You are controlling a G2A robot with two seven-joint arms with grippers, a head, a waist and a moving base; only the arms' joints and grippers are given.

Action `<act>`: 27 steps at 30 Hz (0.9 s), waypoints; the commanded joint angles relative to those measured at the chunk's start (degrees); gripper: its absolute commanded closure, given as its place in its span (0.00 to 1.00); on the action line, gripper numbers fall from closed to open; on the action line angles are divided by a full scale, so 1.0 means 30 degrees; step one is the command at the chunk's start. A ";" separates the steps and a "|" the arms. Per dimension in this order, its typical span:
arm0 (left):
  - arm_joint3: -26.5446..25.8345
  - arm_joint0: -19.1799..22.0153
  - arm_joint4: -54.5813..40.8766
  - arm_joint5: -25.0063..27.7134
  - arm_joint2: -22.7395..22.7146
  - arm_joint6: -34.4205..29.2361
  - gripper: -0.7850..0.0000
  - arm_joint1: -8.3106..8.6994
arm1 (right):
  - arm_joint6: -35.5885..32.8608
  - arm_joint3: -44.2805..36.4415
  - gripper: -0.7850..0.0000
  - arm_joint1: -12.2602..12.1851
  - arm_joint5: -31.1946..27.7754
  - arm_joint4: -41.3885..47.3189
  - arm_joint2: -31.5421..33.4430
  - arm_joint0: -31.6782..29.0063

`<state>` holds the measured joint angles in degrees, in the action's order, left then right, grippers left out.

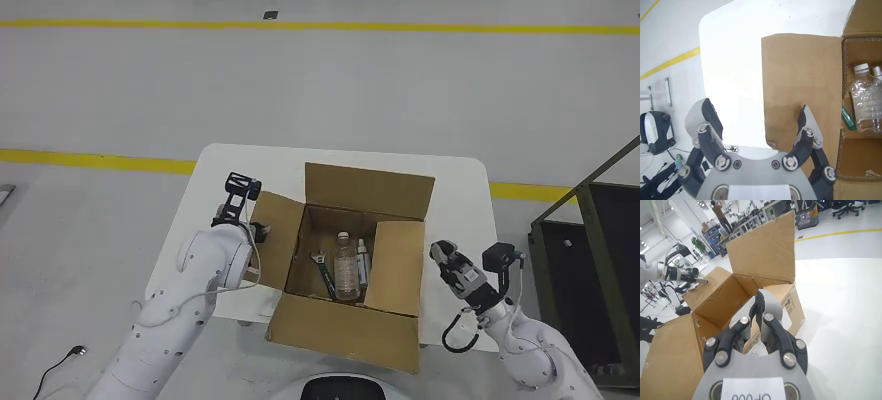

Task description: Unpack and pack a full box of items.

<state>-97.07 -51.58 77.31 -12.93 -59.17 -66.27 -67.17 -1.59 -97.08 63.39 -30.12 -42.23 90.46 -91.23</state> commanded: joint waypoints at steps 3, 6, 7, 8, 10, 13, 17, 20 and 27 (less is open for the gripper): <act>-0.1631 -0.0398 0.0006 0.0213 -0.0547 0.0185 0.00 0.0017 | 0.0607 -0.0327 1.00 -0.0028 0.0651 -0.0030 0.0927 -0.0603; -0.3180 -0.0765 -0.0122 0.0367 -0.1095 0.0187 0.00 0.0048 | 0.0306 0.0068 1.00 -0.0038 0.1185 -0.0297 0.1150 -0.0733; -0.3450 -0.0857 -0.0140 0.0429 -0.1214 0.0163 0.00 0.0058 | 0.0259 0.0151 1.00 -0.0035 0.1330 -0.0409 0.1135 -0.0684; -0.4098 -0.1000 -0.0157 0.0584 -0.1424 0.0172 0.00 0.0073 | 0.0192 0.0418 1.00 -0.0017 0.1617 -0.0720 0.0998 -0.0594; -0.5017 -0.1215 -0.0188 0.0812 -0.1644 0.0147 0.00 0.0083 | 0.0151 0.0864 1.00 0.0026 0.1988 -0.1260 0.0617 -0.0393; -0.6151 -0.1432 -0.0503 0.1143 -0.1798 0.0139 0.00 0.0063 | 0.0170 0.1473 1.00 0.0114 0.2059 -0.1511 -0.0095 -0.0074; -0.7207 -0.1676 -0.2013 0.1937 -0.1816 0.0384 0.00 -0.0019 | 0.0267 0.2229 1.00 0.0251 0.2163 -0.2138 -0.1182 0.0531; -0.7151 -0.1626 -0.3258 0.2912 -0.1661 0.0703 0.00 -0.0086 | 0.0299 0.2585 1.00 0.0349 0.1977 -0.2271 -0.1889 0.0968; -0.6711 -0.1328 -0.4151 0.4111 -0.0576 0.1407 0.00 -0.0297 | 0.0276 0.3173 1.00 0.0559 0.1647 -0.2159 -0.3135 0.1896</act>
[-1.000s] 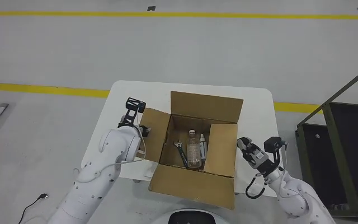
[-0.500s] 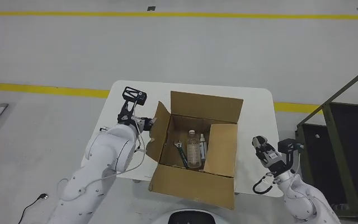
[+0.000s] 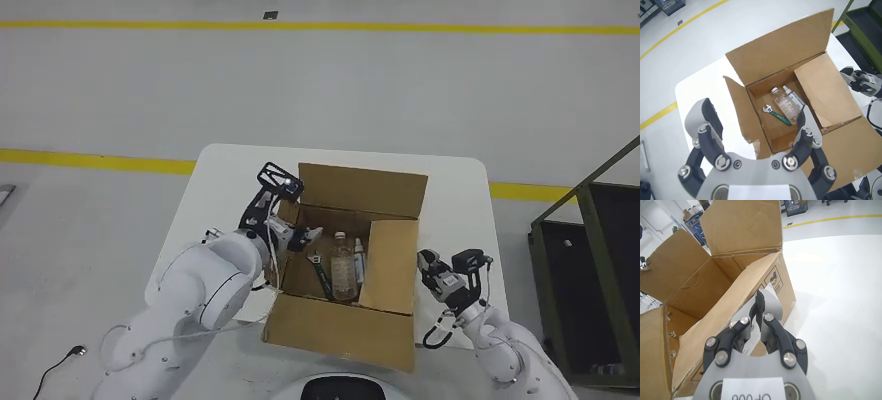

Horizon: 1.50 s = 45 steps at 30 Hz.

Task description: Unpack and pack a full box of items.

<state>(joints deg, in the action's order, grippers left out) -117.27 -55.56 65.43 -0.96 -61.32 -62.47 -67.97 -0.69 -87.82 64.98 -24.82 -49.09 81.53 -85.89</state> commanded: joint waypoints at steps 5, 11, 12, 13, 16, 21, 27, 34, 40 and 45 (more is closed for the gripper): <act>0.0141 0.0038 -0.1067 0.1056 0.0448 0.0489 0.00 -0.0108 | -0.0123 0.0462 1.00 0.0111 -0.0320 0.0367 -0.0556 0.0554; 0.0128 0.0026 -0.1134 0.1119 0.0459 0.0533 0.00 -0.0112 | 0.0408 0.0102 1.00 0.0022 -0.0153 0.0197 0.0244 0.0132; 0.0128 0.0026 -0.1134 0.1119 0.0459 0.0533 0.00 -0.0112 | 0.0533 -0.0177 1.00 -0.0030 -0.0222 0.0336 0.0660 -0.0185; 0.0128 0.0026 -0.1134 0.1119 0.0459 0.0533 0.00 -0.0112 | 0.0564 -0.0349 1.00 -0.0062 -0.0252 0.0361 0.0888 -0.0362; 0.0128 0.0026 -0.1134 0.1119 0.0459 0.0533 0.00 -0.0112 | 0.0660 -0.1315 1.00 -0.0185 -0.0282 0.0307 0.1819 -0.1169; 0.0533 -0.0322 -0.1988 0.1321 0.0878 0.1268 0.00 -0.0203 | 0.0699 -0.2761 1.00 -0.0290 0.0107 -0.0549 0.2662 -0.2196; 0.2582 0.1149 -0.4356 0.1621 0.2686 0.1370 0.00 -0.0737 | 0.1106 -0.3655 1.00 -0.0291 0.1054 -0.1757 0.2979 -0.2959; 0.6272 0.2966 -0.7943 0.1727 0.4437 0.1222 0.00 -0.1502 | 0.1337 -0.3878 1.00 -0.0312 0.1233 -0.1694 0.3718 -0.3700; 0.9232 0.3820 -0.8531 0.2244 0.5681 0.1986 0.00 -0.2002 | 0.1381 -0.3875 1.00 -0.0286 0.1166 -0.1489 0.3871 -0.3946; 0.9669 0.4107 -0.8003 0.2323 0.5912 0.2124 0.00 -0.2080 | 0.1322 -0.3979 1.00 -0.0246 0.1226 -0.1565 0.3726 -0.3973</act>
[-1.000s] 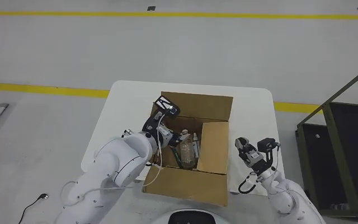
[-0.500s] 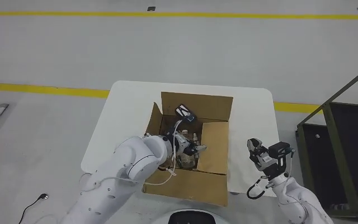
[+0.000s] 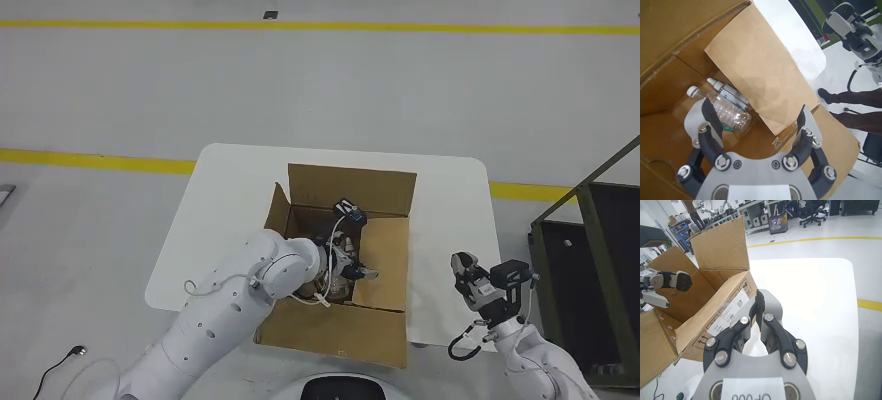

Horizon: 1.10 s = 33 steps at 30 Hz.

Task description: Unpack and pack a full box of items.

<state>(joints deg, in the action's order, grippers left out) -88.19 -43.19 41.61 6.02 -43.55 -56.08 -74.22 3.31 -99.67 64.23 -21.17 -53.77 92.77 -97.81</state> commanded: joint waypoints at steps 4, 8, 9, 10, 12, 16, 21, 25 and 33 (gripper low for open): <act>-0.0023 -0.0014 -0.0062 -0.0005 -0.0012 -0.0006 0.00 0.0005 | -0.0067 -0.0218 1.00 0.0028 0.0006 -0.0106 -0.0082 -0.0025; -0.0023 -0.0014 -0.0062 -0.0005 -0.0012 -0.0006 0.00 0.0005 | -0.0099 -0.0241 1.00 0.0054 0.0033 -0.0200 -0.0191 0.0051; 0.0031 -0.0106 -0.0180 -0.0036 -0.0030 0.0090 0.00 0.0002 | -0.0117 -0.0236 1.00 0.0062 0.0041 -0.0228 -0.0234 0.0087; 0.0191 -0.0347 -0.0731 -0.0063 -0.0152 0.0422 0.00 -0.0015 | -0.0137 -0.0231 1.00 0.0070 0.0052 -0.0251 -0.0273 0.0125; 0.0831 -0.0666 -0.3472 0.0064 -0.0625 0.0622 0.00 -0.0121 | -0.0176 -0.0229 1.00 0.0083 0.0067 -0.0289 -0.0332 0.0183; 0.3200 -0.0103 -0.7691 0.0273 -0.1063 -0.0122 0.00 -0.0427 | -0.0274 -0.0106 1.00 0.0102 0.0012 -0.0352 -0.0419 0.0261; 0.5712 0.0685 -1.0062 0.0723 -0.0707 -0.0728 0.00 -0.0829 | -0.0394 0.0684 1.00 0.0167 0.0171 -0.0676 -0.0926 0.0531; 0.7350 0.1277 -1.1334 0.0949 -0.0271 -0.1048 0.00 -0.1177 | -0.0379 0.1607 1.00 0.0260 0.0146 -0.0810 -0.1647 0.1051; 0.9496 0.2281 -1.2262 0.1413 0.0689 -0.1080 0.00 -0.1834 | -0.0603 0.2731 1.00 0.0429 -0.0198 -0.0742 -0.2871 0.2104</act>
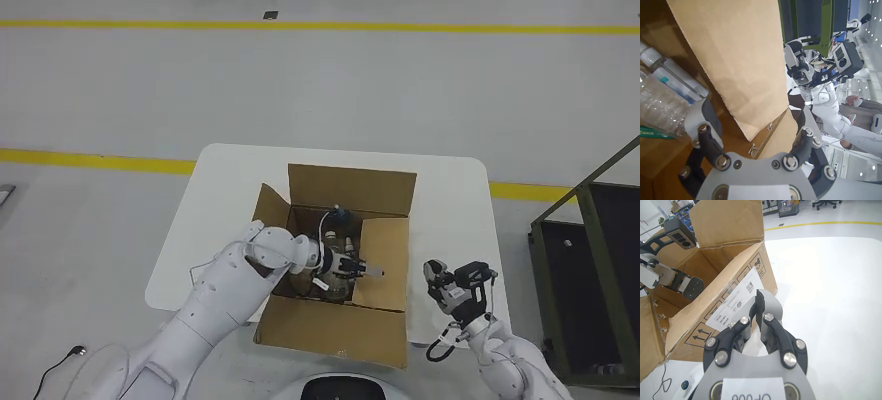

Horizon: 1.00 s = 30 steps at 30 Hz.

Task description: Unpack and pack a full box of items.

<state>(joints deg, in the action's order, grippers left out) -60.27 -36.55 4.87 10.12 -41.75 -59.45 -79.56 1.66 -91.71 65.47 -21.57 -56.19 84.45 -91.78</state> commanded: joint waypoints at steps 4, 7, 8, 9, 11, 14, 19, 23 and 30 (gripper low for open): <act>0.0924 0.0406 -0.0500 0.0274 0.0441 -0.0169 0.00 -0.0341 | -0.0268 0.0350 1.00 0.0077 -0.0136 -0.0078 -0.0585 0.0536; 0.1430 0.0631 -0.0965 0.0449 0.0587 -0.0381 0.00 -0.0527 | -0.0335 0.0490 1.00 0.0131 -0.0134 -0.0174 -0.0941 0.0815; 0.1544 0.0674 -0.1218 0.0577 0.0612 -0.0485 0.00 -0.0588 | -0.0351 0.0522 1.00 0.0148 -0.0118 -0.0171 -0.1038 0.0887; 0.1698 0.0747 -0.1437 0.0665 0.0605 -0.0560 0.00 -0.0638 | -0.0382 0.0558 1.00 0.0163 -0.0098 -0.0151 -0.1112 0.0958; 0.1946 0.0849 -0.2170 0.0892 0.0499 -0.0826 0.00 -0.0729 | -0.0437 0.0615 1.00 0.0189 -0.0101 -0.0097 -0.1242 0.1091; 0.2181 0.1065 -0.2976 0.1269 0.0296 -0.1248 0.00 -0.0811 | -0.0560 0.0620 1.00 0.0219 -0.0153 0.0021 -0.1382 0.1263; 0.1968 0.1163 -0.4126 0.1759 -0.0198 -0.1941 0.00 -0.0789 | -0.0659 0.0574 1.00 0.0246 -0.0172 0.0003 -0.1533 0.1398; 0.1567 0.1176 -0.5155 0.1890 -0.0744 -0.2520 0.00 -0.0705 | -0.0760 0.0523 1.00 0.0267 -0.0205 0.0028 -0.1645 0.1471; 0.0242 0.0997 -0.6830 0.1899 -0.1534 -0.3529 0.00 -0.0557 | -0.0823 0.0285 1.00 0.0267 -0.0250 0.0087 -0.1596 0.1439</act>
<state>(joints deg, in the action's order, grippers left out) -58.98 -33.42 -14.91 15.95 -46.20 -69.67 -81.25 -0.83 -90.75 66.28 -22.37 -55.94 79.59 -87.41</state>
